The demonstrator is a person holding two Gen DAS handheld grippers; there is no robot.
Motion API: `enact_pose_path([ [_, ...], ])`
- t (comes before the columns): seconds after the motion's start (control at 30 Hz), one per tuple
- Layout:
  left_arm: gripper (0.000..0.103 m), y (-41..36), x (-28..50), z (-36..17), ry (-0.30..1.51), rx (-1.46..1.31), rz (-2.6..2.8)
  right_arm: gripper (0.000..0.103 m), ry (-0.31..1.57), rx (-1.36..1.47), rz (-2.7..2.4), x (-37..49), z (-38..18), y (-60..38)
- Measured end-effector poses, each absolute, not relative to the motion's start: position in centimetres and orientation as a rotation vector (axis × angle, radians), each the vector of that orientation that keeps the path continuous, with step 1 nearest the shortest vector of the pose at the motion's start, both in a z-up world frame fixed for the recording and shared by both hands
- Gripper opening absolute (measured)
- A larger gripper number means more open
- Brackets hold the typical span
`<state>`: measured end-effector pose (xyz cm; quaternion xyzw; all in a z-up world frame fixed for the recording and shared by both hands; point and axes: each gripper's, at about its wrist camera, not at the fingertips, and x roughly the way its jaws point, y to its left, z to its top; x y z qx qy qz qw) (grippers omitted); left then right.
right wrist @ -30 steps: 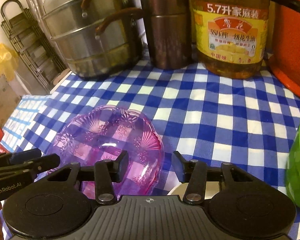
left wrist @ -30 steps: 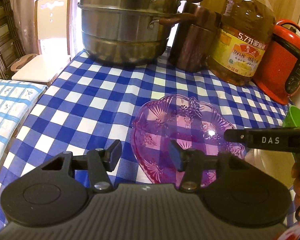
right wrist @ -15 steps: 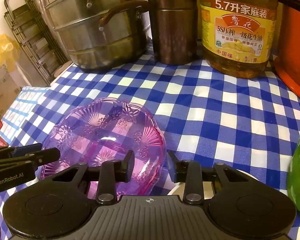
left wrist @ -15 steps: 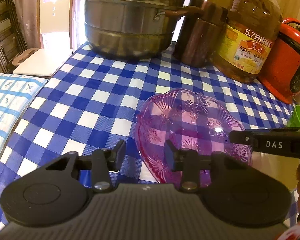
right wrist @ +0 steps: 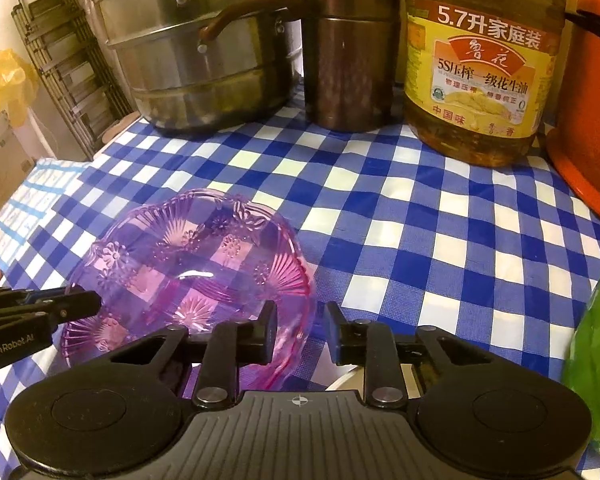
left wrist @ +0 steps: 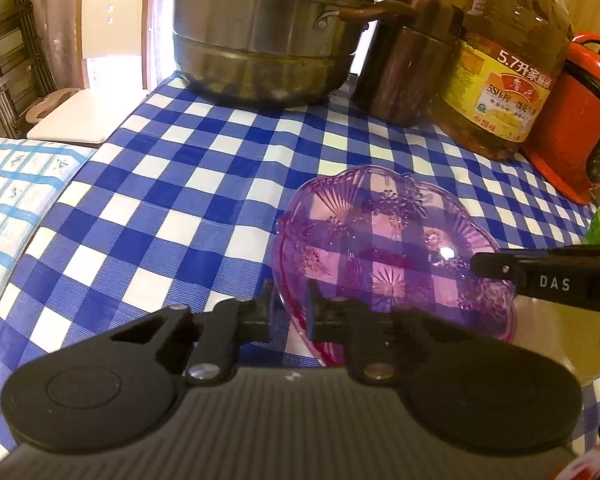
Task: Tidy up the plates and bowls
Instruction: 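Lift the small pink dish with both grippers and carry it over the pink bowl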
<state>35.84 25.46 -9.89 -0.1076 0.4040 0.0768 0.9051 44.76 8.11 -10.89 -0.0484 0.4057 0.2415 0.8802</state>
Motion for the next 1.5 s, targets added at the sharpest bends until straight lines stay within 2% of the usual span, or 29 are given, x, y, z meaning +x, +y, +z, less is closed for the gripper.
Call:
enact_pose_path([
  [0.3, 0.012, 25.9, 35.5, -9.7, 0.828, -0.229, 0.164, 0.024, 0.839, -0.143, 0.531, 44.5, -11.0, 8.8],
  [0.43, 0.012, 26.1, 35.3, -9.8, 0.826, -0.233, 0.162, 0.017, 0.841, -0.152, 0.547, 44.6, -11.2, 9.0],
  [0.8, 0.011, 25.8, 35.0, -9.3, 0.805, -0.243, 0.169, 0.014, 0.844, -0.079, 0.538, 44.7, -10.7, 8.1],
  [1.23, 0.011, 23.9, 34.3, -6.0, 0.762, -0.221, 0.124, 0.013, 0.778, -0.011, 0.513, 43.2, -7.3, 5.5],
  [1.5, 0.011, 19.7, 32.9, -3.4, 0.742, -0.208, 0.055, 0.011, 0.747, 0.084, 0.454, 40.3, -4.6, 0.1],
])
